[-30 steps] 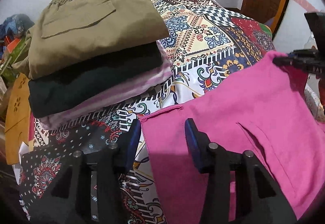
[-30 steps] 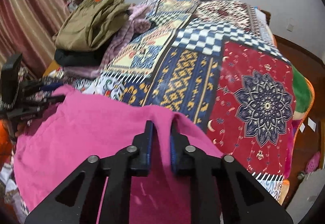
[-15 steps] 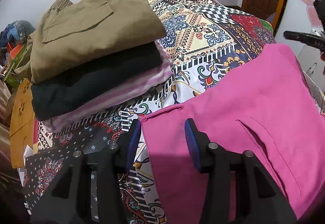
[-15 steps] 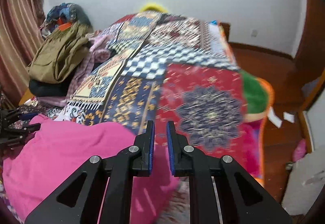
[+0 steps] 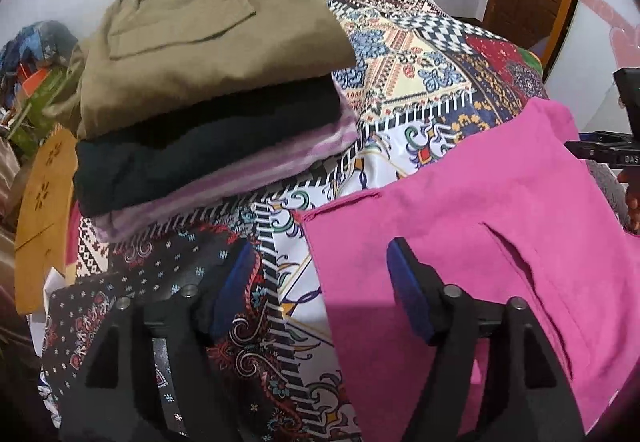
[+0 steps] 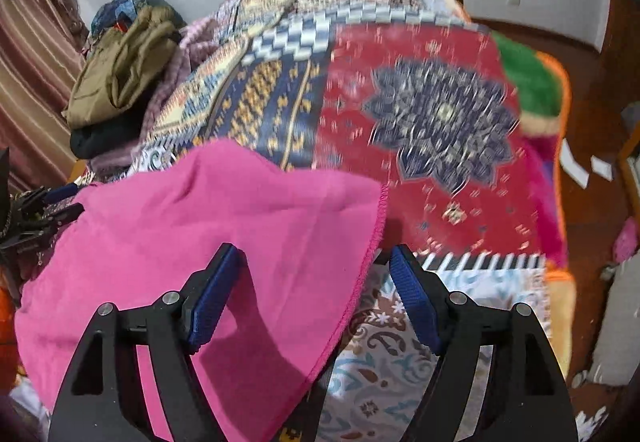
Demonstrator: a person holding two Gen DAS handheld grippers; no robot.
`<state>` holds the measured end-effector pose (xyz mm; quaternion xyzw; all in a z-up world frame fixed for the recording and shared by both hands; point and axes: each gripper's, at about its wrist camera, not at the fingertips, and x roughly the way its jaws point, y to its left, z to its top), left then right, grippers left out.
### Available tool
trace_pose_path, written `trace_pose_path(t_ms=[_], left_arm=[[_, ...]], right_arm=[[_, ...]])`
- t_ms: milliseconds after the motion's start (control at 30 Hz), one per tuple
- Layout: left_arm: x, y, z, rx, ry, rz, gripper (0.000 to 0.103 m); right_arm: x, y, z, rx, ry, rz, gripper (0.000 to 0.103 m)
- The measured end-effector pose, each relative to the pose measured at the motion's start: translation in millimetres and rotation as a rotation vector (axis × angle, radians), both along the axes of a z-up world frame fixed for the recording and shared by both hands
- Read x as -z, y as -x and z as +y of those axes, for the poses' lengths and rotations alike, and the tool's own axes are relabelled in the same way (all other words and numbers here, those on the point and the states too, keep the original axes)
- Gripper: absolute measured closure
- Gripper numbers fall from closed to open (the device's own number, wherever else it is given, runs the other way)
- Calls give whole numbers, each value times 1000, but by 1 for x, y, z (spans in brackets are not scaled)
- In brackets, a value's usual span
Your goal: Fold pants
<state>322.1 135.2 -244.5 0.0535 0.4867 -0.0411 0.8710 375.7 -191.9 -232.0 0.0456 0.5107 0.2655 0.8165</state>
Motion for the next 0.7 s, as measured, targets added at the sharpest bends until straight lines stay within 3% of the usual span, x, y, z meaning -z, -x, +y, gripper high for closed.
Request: trace_pose_path(t_ms=[167, 333, 433, 500, 700], left_arm=[[11, -2, -2, 10, 7, 11, 30], [19, -16, 14, -18, 144, 63, 28], [22, -24, 16, -8, 180, 82, 28], [24, -28, 16, -3, 192, 90, 28], [34, -40, 26, -14, 297, 136, 28]], right_arm=[[3, -3, 4, -34, 3, 11, 23], [5, -4, 10, -68, 8, 10, 21], [5, -5, 12, -81, 2, 2, 22], [5, -5, 12, -85, -2, -8, 27], [0, -6, 6, -75, -39, -35, 60]])
